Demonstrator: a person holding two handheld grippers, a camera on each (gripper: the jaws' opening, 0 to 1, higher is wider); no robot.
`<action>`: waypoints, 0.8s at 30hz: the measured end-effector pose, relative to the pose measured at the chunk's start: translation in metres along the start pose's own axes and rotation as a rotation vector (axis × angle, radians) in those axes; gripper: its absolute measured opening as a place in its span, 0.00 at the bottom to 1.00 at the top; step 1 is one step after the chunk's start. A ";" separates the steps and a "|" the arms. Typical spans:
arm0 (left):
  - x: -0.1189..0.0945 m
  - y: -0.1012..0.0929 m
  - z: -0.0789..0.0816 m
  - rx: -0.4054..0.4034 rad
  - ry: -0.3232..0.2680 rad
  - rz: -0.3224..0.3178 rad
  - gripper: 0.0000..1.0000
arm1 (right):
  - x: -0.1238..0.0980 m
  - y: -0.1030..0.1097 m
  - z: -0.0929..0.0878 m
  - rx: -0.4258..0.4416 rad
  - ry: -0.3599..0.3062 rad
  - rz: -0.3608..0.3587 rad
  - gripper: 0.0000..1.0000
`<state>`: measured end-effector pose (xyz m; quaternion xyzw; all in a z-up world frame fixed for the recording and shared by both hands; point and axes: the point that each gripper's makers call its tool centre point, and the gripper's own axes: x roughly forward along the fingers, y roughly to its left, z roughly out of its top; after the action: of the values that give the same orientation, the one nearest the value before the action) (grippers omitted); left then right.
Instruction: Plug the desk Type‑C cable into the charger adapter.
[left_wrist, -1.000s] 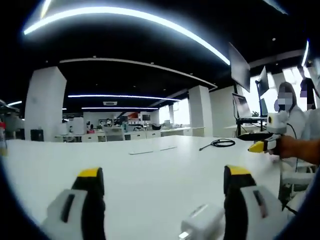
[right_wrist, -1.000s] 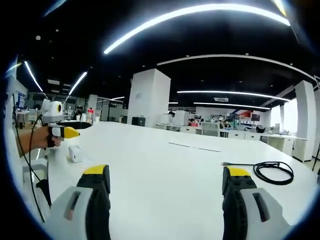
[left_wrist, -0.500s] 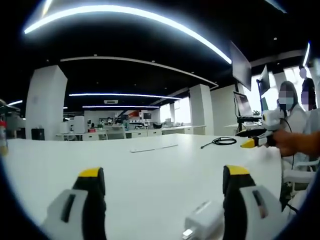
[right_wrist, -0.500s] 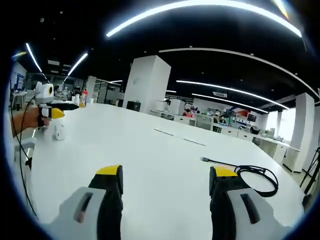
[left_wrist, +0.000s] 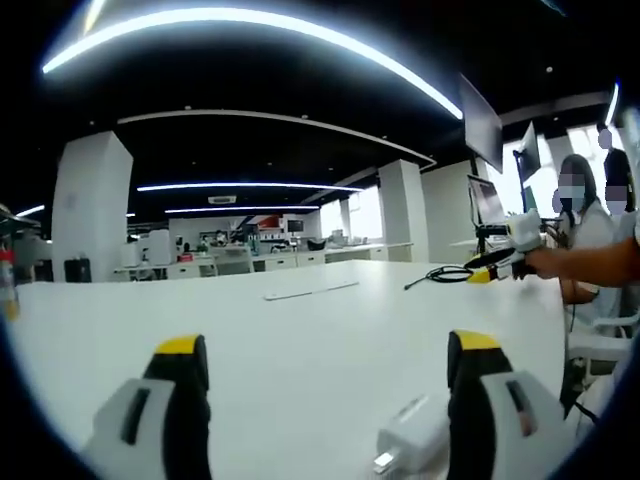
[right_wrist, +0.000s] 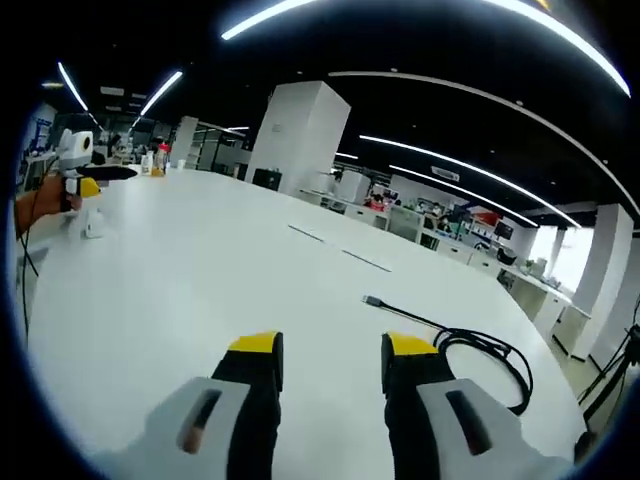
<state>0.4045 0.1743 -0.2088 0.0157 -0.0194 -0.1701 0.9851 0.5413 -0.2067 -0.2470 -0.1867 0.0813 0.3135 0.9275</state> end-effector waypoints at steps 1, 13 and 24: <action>0.000 0.000 0.000 -0.002 0.004 -0.001 1.00 | 0.001 -0.005 -0.001 -0.005 0.007 0.001 0.32; -0.001 0.002 0.000 0.002 0.020 -0.005 1.00 | 0.012 -0.070 -0.043 0.021 0.208 -0.027 0.24; -0.002 0.003 0.000 0.009 0.033 -0.005 1.00 | 0.022 -0.106 -0.062 0.040 0.324 -0.027 0.16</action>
<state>0.4037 0.1779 -0.2088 0.0232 -0.0039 -0.1723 0.9848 0.6212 -0.2965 -0.2782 -0.2174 0.2335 0.2649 0.9100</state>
